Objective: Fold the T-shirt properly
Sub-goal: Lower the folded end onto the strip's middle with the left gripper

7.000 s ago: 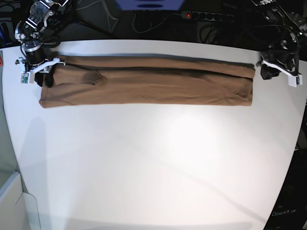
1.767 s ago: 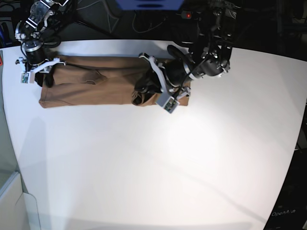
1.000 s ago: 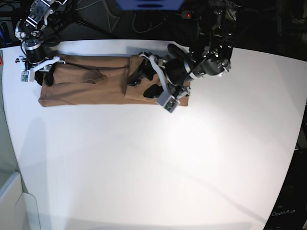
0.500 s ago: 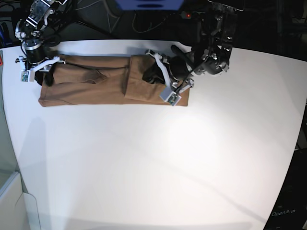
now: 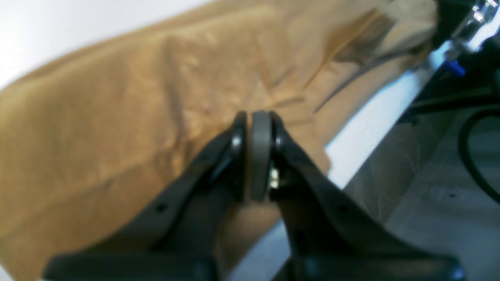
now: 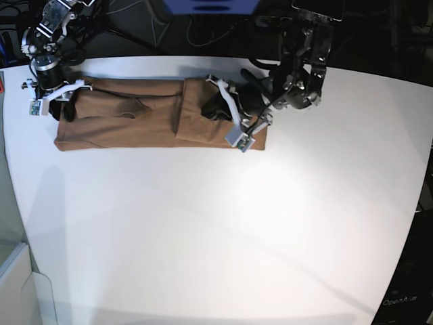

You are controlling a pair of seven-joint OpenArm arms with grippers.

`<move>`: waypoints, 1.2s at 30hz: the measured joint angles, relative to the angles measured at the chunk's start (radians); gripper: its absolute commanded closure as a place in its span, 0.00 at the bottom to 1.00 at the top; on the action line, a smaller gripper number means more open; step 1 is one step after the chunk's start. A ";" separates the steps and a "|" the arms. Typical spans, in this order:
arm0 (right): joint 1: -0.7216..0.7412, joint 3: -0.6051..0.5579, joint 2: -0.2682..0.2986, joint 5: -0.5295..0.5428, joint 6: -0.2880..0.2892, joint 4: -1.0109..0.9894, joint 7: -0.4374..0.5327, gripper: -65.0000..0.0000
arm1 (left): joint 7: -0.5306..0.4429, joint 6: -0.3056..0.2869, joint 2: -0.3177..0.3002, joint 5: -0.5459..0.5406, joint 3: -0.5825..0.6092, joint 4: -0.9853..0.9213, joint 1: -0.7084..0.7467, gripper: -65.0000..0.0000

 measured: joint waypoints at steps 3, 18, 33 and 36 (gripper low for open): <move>0.000 0.000 0.000 0.000 0.000 0.000 0.000 0.73 | -0.009 0.003 0.003 -0.002 -0.001 -0.048 -0.040 0.96; -0.003 0.000 0.000 0.003 0.000 0.000 0.001 0.73 | -0.109 0.003 0.034 -0.012 0.004 -0.158 -0.056 0.96; -0.003 0.001 0.003 0.003 0.003 0.002 0.000 0.73 | -0.105 0.068 -0.015 -0.017 0.000 -0.095 -0.029 0.96; -0.003 0.001 0.003 -0.004 0.003 0.009 -0.005 0.73 | -0.104 0.078 -0.027 -0.050 -0.001 -0.051 -0.009 0.96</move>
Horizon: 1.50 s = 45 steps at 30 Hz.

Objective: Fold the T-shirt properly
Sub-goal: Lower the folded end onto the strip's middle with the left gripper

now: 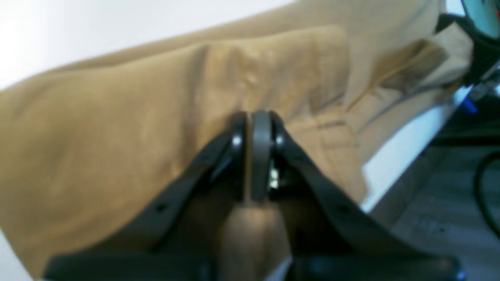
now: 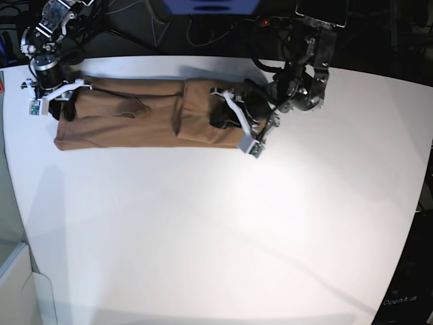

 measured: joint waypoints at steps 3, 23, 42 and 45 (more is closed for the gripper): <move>0.000 -0.001 0.000 0.000 0.000 0.004 -0.006 0.73 | 0.013 -0.001 0.001 -0.035 0.001 0.071 0.011 0.96; -0.003 -0.001 0.013 0.000 0.004 0.004 -0.013 0.73 | 0.144 0.045 -0.084 -0.041 -0.163 0.159 0.067 0.96; -0.012 0.000 0.013 -0.051 0.000 0.085 -0.077 0.73 | -0.097 0.028 -0.082 -0.092 -0.088 -0.129 -0.012 0.96; -0.016 0.002 0.007 -0.069 0.000 0.127 -0.111 0.73 | -0.098 0.026 -0.083 -0.098 -0.088 -0.133 -0.011 0.96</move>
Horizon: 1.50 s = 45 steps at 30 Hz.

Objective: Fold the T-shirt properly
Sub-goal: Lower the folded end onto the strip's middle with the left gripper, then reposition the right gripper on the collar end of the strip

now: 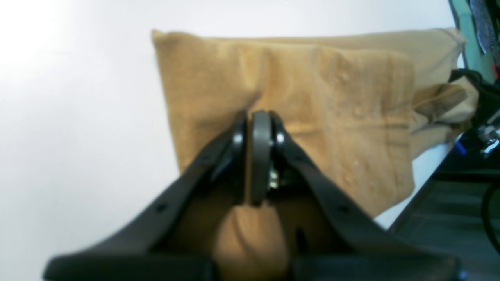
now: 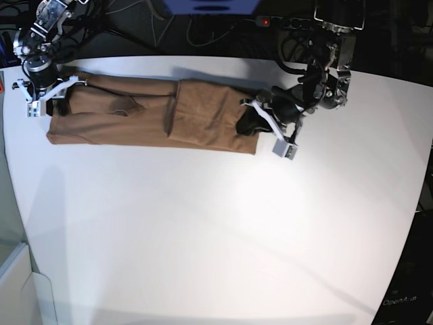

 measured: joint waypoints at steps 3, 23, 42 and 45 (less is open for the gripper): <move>-0.020 0.000 -0.001 -0.002 -0.005 0.063 -0.005 0.73 | -0.012 -0.004 -0.002 -0.002 0.000 -0.005 0.004 0.96; 0.031 0.036 -0.029 -0.002 -0.002 0.198 -0.321 0.47 | -0.117 -0.051 -0.090 -0.054 0.001 0.008 0.107 0.96; 0.286 -0.002 0.047 0.018 -0.003 0.282 -0.913 0.44 | -0.108 -0.049 -0.087 -0.053 -0.001 0.008 0.101 0.96; 0.307 -0.019 0.097 0.026 -0.004 0.278 -1.073 0.44 | -0.108 -0.049 -0.087 -0.053 -0.001 0.007 0.101 0.96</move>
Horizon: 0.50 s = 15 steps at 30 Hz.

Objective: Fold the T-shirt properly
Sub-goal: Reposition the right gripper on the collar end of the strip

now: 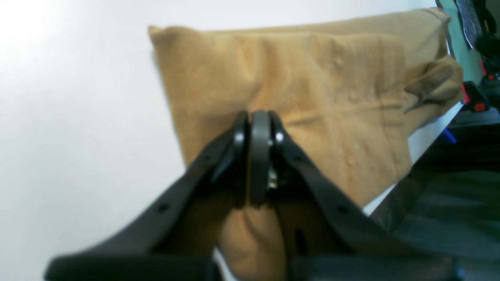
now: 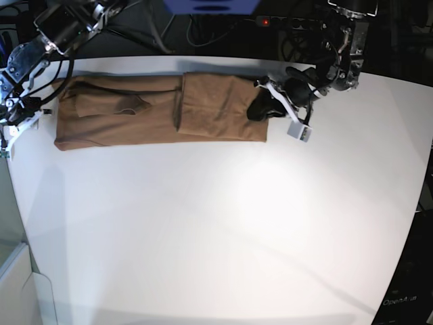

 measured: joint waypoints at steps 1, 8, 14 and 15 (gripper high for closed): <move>0.000 -0.010 0.017 0.032 -0.001 0.000 -0.026 0.44 | 0.000 0.000 0.000 0.000 0.000 0.000 0.000 0.96; -0.010 -0.033 0.101 0.324 -0.003 0.000 -0.163 0.44 | -0.003 0.000 0.000 0.000 0.000 0.000 0.000 0.96; -0.042 -0.106 0.113 0.502 -0.003 0.001 -0.156 0.44 | -0.003 0.000 0.000 0.001 0.000 0.000 0.000 0.96; -0.048 -0.113 0.111 0.498 -0.003 0.001 -0.160 0.44 | -0.003 0.000 0.000 0.001 0.000 0.000 0.000 0.96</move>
